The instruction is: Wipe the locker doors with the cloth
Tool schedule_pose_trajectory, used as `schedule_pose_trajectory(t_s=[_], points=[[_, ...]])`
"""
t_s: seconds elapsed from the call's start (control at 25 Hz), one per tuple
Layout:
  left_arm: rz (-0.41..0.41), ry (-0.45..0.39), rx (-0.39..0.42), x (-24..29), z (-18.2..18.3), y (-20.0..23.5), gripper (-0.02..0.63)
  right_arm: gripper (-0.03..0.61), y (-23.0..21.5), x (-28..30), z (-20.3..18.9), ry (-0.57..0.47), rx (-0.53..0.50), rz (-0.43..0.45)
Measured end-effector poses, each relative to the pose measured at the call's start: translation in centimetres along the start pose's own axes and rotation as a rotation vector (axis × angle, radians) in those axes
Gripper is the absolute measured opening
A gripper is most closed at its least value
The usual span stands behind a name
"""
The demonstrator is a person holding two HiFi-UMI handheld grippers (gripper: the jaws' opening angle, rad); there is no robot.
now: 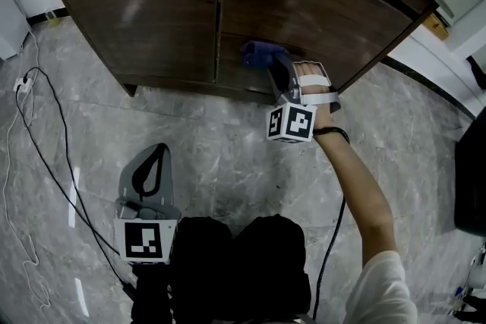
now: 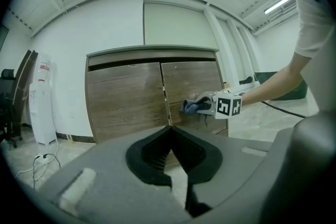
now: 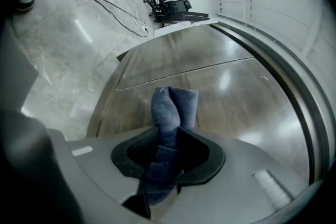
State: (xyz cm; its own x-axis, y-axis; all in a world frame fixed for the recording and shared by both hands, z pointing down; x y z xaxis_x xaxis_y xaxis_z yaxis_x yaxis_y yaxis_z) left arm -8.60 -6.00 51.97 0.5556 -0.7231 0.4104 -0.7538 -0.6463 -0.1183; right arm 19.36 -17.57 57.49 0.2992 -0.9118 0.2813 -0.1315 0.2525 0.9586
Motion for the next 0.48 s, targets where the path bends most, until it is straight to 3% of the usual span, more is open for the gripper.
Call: schedule_pose_trajectory(t_s=[0.48], points=[[0.010,0.031,-0.017,0.7,-1.5,0.9,0.003,0.114,11.7,3.5,1.1,0.012,-0.034,0.179]])
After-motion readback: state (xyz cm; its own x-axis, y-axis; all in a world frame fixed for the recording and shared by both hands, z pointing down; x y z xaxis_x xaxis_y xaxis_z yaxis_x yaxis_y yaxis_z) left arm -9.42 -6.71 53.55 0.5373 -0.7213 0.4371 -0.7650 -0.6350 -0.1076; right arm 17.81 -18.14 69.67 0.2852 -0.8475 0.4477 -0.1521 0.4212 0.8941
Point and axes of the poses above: the fingertips, and each gripper's own axes: x forward along the fingers, y to its left, z out of its top, the point moved 3 cm from there along -x, backward along the fingers, and after that the axes turned 13 degrees about y, right-handed, at the moved point
